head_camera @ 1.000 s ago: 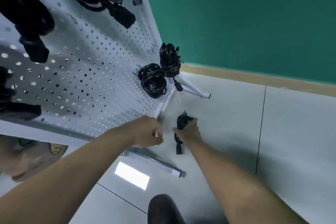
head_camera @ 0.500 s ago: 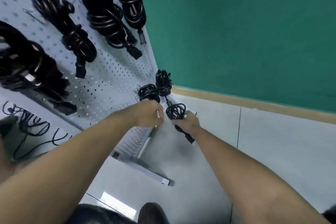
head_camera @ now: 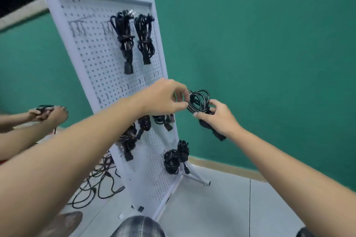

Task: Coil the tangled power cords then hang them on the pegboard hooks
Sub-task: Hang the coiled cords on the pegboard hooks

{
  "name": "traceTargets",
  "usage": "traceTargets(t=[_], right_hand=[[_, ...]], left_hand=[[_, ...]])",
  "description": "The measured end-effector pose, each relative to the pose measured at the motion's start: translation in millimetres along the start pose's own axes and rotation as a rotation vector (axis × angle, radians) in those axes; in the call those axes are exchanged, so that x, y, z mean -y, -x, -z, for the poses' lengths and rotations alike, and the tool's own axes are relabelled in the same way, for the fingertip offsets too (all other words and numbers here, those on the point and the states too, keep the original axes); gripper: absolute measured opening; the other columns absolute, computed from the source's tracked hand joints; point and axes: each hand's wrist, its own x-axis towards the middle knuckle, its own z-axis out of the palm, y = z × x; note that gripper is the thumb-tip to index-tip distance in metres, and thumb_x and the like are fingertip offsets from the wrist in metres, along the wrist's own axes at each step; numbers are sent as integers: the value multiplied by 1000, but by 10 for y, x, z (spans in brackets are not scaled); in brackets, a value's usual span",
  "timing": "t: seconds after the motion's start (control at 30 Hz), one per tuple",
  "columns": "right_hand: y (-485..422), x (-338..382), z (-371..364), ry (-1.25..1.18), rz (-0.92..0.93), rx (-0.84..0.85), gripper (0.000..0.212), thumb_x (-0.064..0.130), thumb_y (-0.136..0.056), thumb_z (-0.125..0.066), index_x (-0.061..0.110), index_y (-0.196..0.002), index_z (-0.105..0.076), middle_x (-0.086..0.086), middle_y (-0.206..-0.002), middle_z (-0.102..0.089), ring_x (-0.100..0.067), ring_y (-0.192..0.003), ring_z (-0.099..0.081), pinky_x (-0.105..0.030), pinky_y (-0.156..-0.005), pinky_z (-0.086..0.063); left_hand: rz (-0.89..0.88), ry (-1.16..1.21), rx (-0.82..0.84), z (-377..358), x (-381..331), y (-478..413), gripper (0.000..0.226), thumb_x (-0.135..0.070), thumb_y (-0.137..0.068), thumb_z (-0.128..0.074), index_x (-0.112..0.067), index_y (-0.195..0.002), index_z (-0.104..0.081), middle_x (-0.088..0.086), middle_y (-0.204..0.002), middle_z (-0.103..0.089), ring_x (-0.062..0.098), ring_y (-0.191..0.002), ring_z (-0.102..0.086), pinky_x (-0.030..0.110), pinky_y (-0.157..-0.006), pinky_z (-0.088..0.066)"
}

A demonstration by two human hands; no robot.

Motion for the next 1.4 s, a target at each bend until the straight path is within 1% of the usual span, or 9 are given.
traceTargets(t=[0.37, 0.5, 0.57, 0.67, 0.73, 0.83, 0.93, 1.13, 1.4], right_hand=[[-197, 1936, -353, -66, 328, -94, 34, 44, -72, -86, 22, -93, -72, -2, -85, -76, -25, -85, -74, -49, -85, -60], [-346, 2298, -672, -139, 413, -67, 44, 45, -75, -86, 32, -111, -66, 6, -92, -74, -20, -89, -73, -45, -90, -59], [-418, 2407, -822, -190, 442, -61, 71, 54, -73, -82, 23, -131, -58, 4, -103, -73, -17, -97, -71, -43, -94, -58], [-449, 2511, -994, -208, 456, -8, 66, 47, -86, -78, 18, -140, -51, 8, -110, -67, -5, -102, -66, -30, -97, -54], [-466, 2554, -1088, -191, 484, 1, 47, 45, -88, -76, 18, -121, -57, 9, -105, -68, 2, -97, -66, -28, -93, -56], [-499, 2620, -1185, -186, 486, 3, 44, 48, -84, -75, 21, -116, -64, 4, -100, -75, -13, -93, -71, -44, -91, -59], [-527, 2659, -1245, -148, 483, 20, 33, 45, -88, -75, 25, -111, -63, 5, -95, -74, -12, -87, -71, -43, -89, -59], [-638, 2720, -1361, -179, 416, -11, 75, 68, -67, -65, 21, -125, -62, 1, -105, -74, -20, -98, -71, -47, -92, -58], [-697, 2733, -1341, -181, 441, -10, 25, 40, -89, -70, 20, -105, -67, -3, -88, -75, -21, -82, -72, -44, -81, -59]], left_hand=[[72, -271, -353, 1756, 242, 541, 28, -34, -90, -75, -20, -114, -72, -9, -106, -69, 8, -95, -62, 14, -76, -42], [130, -300, -495, 1996, 494, 656, 48, -32, -87, -78, -17, -130, -62, -2, -121, -62, 8, -105, -55, 15, -86, -38], [171, -331, -502, 2036, 609, 691, 59, -33, -85, -79, -14, -137, -57, 0, -126, -60, 8, -108, -53, 20, -93, -38], [239, -382, -475, 2034, 760, 722, 70, -32, -84, -78, -8, -144, -52, 8, -132, -62, 17, -115, -58, 25, -97, -43], [290, -375, -450, 2019, 832, 735, 75, -29, -84, -78, -6, -148, -48, 11, -137, -61, 20, -120, -59, 27, -99, -45], [341, -344, -415, 1992, 919, 736, 82, -26, -84, -77, -7, -154, -39, 12, -145, -57, 22, -130, -56, 31, -107, -44], [374, -293, -408, 1974, 972, 721, 93, -26, -84, -77, -9, -161, -27, 15, -148, -55, 25, -137, -52, 34, -113, -42], [397, -263, -407, 1996, 1024, 672, 104, -26, -86, -75, -17, -165, -7, 13, -150, -54, 27, -135, -53, 32, -108, -44], [379, -287, -453, 1988, 1086, 669, 98, -25, -86, -72, -21, -164, -14, 7, -145, -59, 25, -122, -59, 24, -93, -43]])
